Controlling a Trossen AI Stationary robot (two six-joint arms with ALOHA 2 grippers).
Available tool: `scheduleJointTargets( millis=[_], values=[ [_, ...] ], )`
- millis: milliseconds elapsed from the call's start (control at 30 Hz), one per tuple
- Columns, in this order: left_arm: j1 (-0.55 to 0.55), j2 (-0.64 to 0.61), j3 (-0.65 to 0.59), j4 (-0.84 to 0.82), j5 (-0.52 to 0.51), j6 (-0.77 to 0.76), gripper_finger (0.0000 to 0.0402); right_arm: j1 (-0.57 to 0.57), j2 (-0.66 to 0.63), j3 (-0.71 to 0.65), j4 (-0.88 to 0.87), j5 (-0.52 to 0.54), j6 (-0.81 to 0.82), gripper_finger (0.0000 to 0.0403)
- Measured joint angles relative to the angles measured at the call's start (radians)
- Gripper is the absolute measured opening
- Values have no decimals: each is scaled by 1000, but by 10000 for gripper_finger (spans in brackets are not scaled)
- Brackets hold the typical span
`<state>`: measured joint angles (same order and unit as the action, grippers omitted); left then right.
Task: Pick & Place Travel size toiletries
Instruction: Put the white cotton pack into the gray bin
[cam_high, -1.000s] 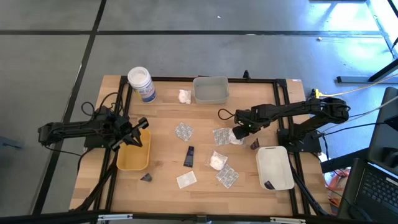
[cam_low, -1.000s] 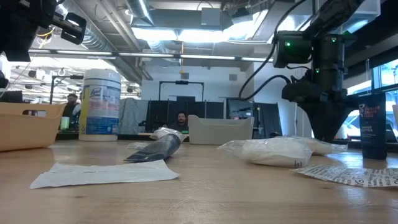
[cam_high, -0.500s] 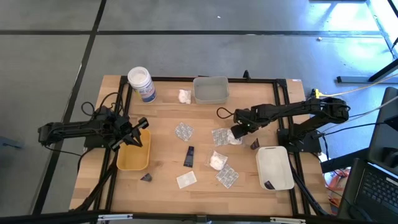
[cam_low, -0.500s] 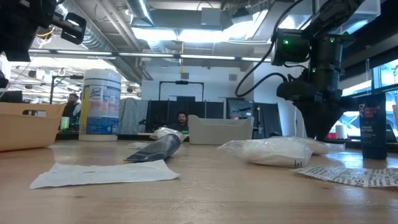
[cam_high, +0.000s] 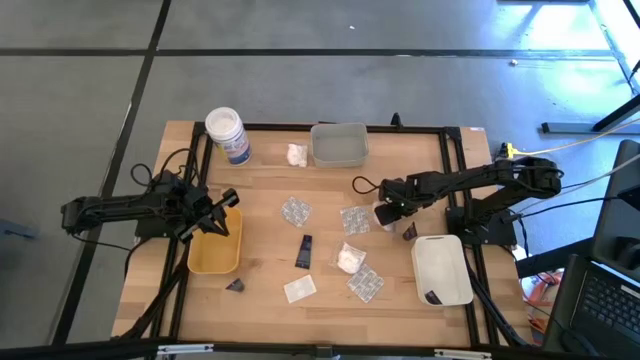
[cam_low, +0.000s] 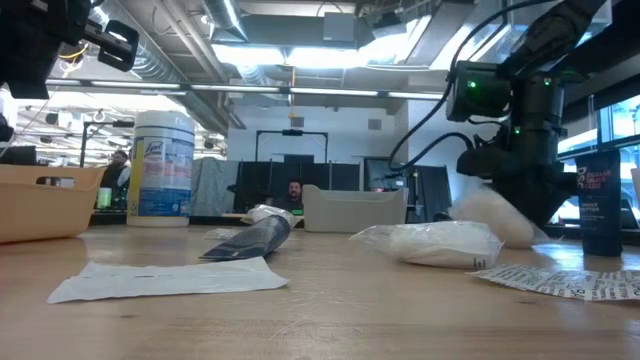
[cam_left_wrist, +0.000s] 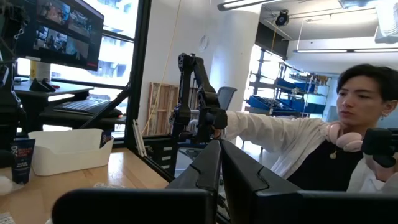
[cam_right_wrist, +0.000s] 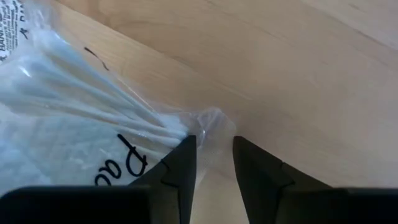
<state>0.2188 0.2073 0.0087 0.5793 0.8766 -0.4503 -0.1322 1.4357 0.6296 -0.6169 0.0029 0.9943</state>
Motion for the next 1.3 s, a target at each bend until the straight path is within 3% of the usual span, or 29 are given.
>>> scheduleJointTargets(
  millis=[600,867,1300],
  values=[
    [0,0,0,0,0,0,11,1,1,18,-19,-87,-34,128],
    [0,0,0,0,0,0,11,0,1,128,-32,-22,-108,111],
    [0,0,0,0,0,0,11,12,0,177,-270,-21,-36,127]
  ],
)
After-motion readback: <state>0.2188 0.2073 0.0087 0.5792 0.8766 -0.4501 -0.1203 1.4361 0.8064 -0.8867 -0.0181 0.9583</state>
